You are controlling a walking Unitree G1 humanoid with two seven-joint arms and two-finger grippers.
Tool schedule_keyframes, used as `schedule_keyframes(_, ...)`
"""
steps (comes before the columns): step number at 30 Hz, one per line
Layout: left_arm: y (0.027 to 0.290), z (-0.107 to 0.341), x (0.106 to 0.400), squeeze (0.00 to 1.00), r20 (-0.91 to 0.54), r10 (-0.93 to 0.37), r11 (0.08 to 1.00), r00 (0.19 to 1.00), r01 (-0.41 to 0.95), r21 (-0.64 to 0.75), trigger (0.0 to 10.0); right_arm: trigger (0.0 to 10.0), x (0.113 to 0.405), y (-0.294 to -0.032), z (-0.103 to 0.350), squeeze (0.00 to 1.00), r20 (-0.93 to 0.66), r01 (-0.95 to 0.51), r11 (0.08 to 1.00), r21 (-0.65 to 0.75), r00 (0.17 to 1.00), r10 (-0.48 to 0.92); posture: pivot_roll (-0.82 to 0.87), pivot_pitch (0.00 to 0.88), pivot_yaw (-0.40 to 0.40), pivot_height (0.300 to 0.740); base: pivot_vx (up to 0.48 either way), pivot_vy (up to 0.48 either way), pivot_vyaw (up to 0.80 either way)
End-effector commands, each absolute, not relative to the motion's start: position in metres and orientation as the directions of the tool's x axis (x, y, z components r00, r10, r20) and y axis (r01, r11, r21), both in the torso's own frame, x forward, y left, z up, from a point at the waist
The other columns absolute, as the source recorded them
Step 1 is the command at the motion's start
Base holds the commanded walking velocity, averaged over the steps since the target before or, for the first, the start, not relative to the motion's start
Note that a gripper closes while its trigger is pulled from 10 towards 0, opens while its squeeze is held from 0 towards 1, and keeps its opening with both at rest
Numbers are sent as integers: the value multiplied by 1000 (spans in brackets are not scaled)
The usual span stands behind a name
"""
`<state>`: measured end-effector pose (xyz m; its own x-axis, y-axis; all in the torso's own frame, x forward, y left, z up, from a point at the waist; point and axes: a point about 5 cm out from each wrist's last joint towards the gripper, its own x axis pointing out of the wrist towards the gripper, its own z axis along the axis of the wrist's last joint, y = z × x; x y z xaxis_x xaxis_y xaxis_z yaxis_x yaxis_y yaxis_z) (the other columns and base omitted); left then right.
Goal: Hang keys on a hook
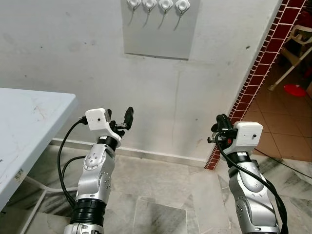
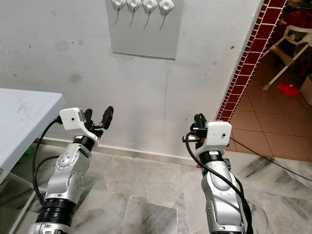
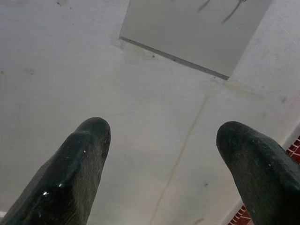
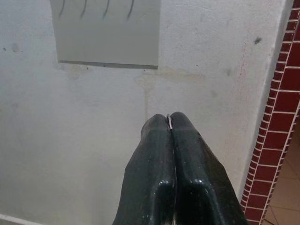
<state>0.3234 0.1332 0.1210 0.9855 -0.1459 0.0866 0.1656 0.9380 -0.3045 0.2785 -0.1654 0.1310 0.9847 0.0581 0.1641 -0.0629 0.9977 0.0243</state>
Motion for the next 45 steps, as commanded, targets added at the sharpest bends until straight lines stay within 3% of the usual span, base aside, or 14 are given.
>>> schedule_keyframes(1,132,126,325,0,104,-157,938,982,181,-296,10000,10000,278,-166,138,0,191,-70,997,21,979,65,-50,0,-14,740,296,0,0)
schedule_keyframes(45,133,128,323,0,118,-148,936,982,178,-305,10000,10000,277,-165,139,0,188,-90,996,16,979,85,-43,0,-24,740,422,0,0)
